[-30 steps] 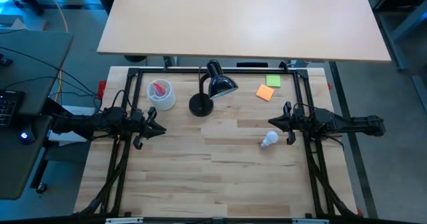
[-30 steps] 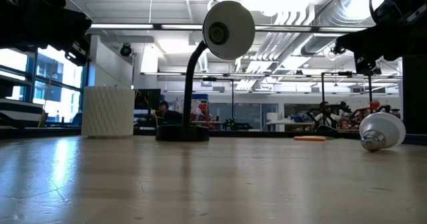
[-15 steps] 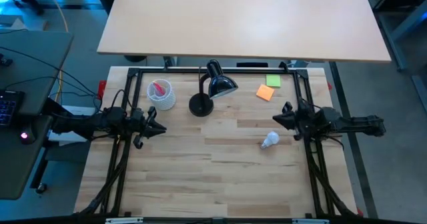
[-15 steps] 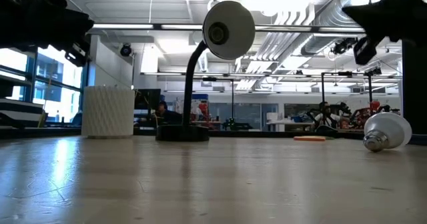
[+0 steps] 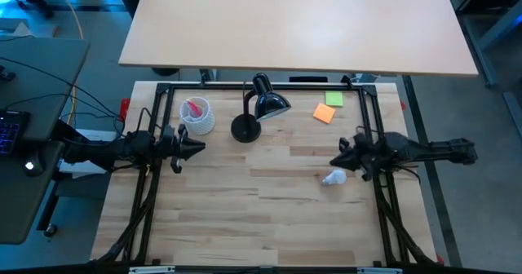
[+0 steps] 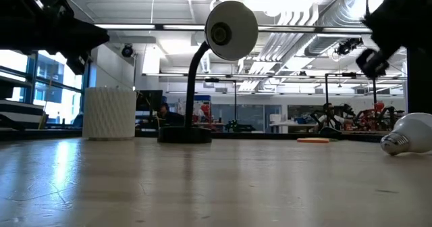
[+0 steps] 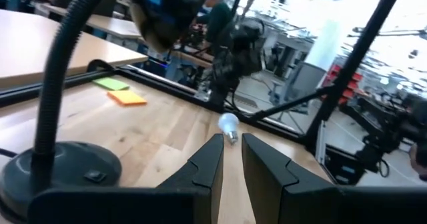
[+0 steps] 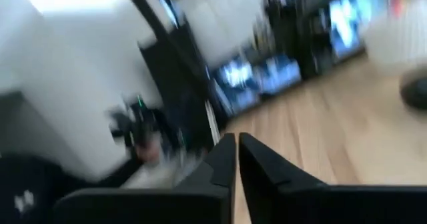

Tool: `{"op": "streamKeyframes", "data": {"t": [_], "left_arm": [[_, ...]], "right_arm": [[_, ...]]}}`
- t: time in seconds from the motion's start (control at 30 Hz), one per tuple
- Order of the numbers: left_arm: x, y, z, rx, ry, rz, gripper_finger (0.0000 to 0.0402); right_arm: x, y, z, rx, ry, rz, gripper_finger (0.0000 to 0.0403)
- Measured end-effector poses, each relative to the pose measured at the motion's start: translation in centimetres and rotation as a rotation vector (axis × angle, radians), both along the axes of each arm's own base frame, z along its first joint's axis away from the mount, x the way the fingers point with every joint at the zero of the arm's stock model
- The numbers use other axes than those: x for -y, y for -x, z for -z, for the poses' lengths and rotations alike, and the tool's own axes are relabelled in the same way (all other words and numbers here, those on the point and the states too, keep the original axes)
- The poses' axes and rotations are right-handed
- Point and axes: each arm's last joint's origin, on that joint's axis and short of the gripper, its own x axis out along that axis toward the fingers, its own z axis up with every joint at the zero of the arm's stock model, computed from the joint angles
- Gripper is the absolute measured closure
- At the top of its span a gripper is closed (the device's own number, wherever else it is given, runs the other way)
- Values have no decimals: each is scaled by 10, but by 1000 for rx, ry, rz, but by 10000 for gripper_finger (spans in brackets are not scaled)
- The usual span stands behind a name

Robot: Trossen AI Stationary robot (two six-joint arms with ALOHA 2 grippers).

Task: Screw lightbulb
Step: Prepare the light bulb

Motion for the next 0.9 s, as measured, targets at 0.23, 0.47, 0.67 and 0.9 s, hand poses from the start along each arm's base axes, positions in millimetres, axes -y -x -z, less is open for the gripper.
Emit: {"op": "streamKeyframes", "data": {"t": [0.23,0.47,0.67,0.9], "left_arm": [[-1,0,0,3,3,-52,351],[-2,0,0,6,24,-83,351],[-3,1,-2,21,34,-119,351],[-5,1,-2,22,30,-162,351]], "right_arm": [[-5,-1,13,-163,-34,-168,257],[-4,-3,17,-186,25,-156,135],[-5,-5,22,-211,132,-188,106],[-9,-5,-14,-348,347,-86,105]]}}
